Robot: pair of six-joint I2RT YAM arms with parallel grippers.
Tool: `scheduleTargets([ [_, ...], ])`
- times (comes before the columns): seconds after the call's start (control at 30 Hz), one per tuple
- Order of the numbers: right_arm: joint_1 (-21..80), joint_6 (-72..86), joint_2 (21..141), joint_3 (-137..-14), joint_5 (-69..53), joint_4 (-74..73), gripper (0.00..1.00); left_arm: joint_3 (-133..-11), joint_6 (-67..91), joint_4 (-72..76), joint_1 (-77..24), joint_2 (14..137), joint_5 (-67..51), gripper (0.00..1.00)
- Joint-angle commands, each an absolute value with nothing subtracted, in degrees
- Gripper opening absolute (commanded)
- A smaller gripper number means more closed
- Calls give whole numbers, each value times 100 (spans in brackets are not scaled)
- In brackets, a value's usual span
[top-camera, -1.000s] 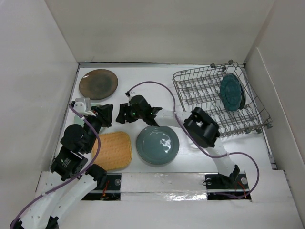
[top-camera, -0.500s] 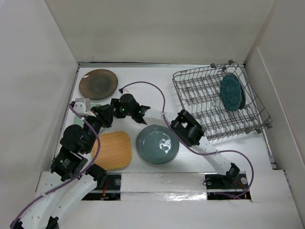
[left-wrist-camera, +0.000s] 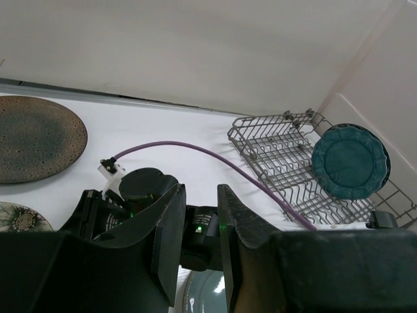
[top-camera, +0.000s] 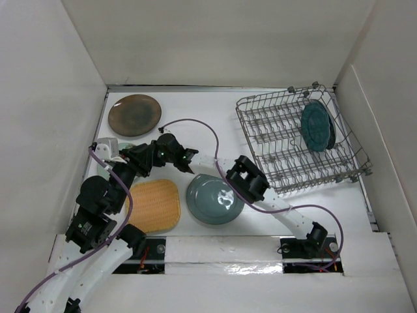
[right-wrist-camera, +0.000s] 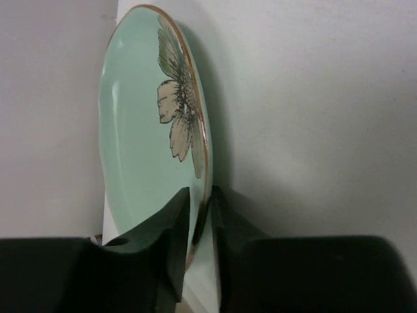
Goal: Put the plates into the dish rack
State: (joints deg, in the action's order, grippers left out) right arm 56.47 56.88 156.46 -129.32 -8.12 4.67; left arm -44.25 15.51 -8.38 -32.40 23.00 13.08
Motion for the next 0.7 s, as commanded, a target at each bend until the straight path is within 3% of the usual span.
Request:
scheduleTargets([
  [0.0,5713,5968,15697,-12850,-993,738,20,-4421,1512,-545,-3217,2198,1257,24],
  [0.07,5713,6047,15532,-12553,-1037,1061,3,-4395,1503,-492,-3217,2171,1266,24],
  [0.1,5661,6056,15452,-12455,-1020,1177,0,-4377,1503,-492,-3217,2188,1274,24],
  [0.4,5555,5380,14073,-11576,-967,2522,0,-4421,1503,-562,-3217,2303,1327,24],
  [0.67,5099,4606,11964,-9823,-484,3180,0,-4403,1485,-554,-3217,2268,1415,25],
])
